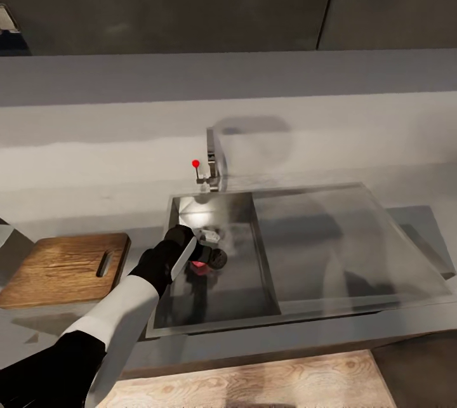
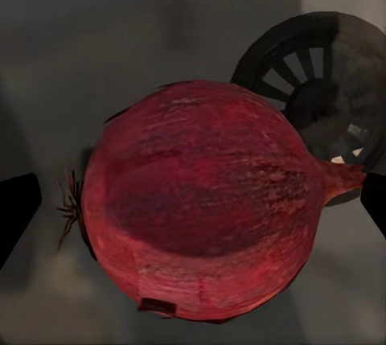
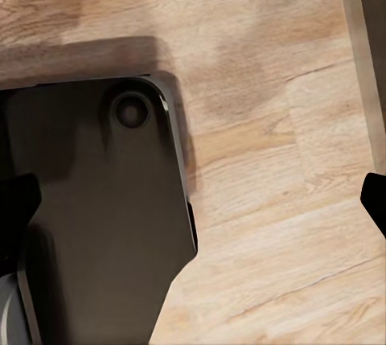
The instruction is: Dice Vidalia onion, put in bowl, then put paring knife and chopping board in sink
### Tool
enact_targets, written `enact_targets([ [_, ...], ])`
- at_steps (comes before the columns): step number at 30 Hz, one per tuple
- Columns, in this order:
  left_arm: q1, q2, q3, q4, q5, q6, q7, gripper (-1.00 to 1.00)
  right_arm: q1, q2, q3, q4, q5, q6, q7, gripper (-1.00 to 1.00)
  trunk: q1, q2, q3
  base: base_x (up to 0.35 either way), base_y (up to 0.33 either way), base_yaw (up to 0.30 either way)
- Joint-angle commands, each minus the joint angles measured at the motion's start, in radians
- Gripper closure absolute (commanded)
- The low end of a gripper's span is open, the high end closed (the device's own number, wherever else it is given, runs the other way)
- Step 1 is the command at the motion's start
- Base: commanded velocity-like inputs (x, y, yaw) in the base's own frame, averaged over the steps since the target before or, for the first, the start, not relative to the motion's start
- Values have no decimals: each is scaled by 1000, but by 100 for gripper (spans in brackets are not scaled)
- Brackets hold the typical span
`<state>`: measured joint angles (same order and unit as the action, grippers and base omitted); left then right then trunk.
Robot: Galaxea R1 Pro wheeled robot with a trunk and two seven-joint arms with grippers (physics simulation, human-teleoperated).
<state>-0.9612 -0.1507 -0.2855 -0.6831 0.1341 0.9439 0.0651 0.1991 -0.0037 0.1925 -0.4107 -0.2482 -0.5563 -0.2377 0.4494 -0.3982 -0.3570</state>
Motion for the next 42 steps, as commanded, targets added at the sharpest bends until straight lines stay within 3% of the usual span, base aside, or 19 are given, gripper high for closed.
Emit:
enact_targets([
  [1,-1,0,-3,-1,9,4,7,-100,0,-1,8,-2,-9,-2,-6,-100,1,-2,-2,0,0,0],
  [11,-1,1,-3,-1,9,3,7,-100,0,-1,8,-2,-9,-2,-6,-100,1,-2,-2,0,0,0],
  [12,-1,1,-3,-1,9,3,7,100,0,-1,8,-2,-9,-2,-6,-100,1,-2,-2,0,0,0],
  [26,-1,2,-3,0,9,3,7,100,0,-1,8,-2,-10,-2,-6,-100,1,-2,-2,0,0,0],
  [42,-1,0,-3,-1,9,4,7,100,0,-1,8,-2,-9,-3,-6,-100,1,-2,20,0,0,0],
])
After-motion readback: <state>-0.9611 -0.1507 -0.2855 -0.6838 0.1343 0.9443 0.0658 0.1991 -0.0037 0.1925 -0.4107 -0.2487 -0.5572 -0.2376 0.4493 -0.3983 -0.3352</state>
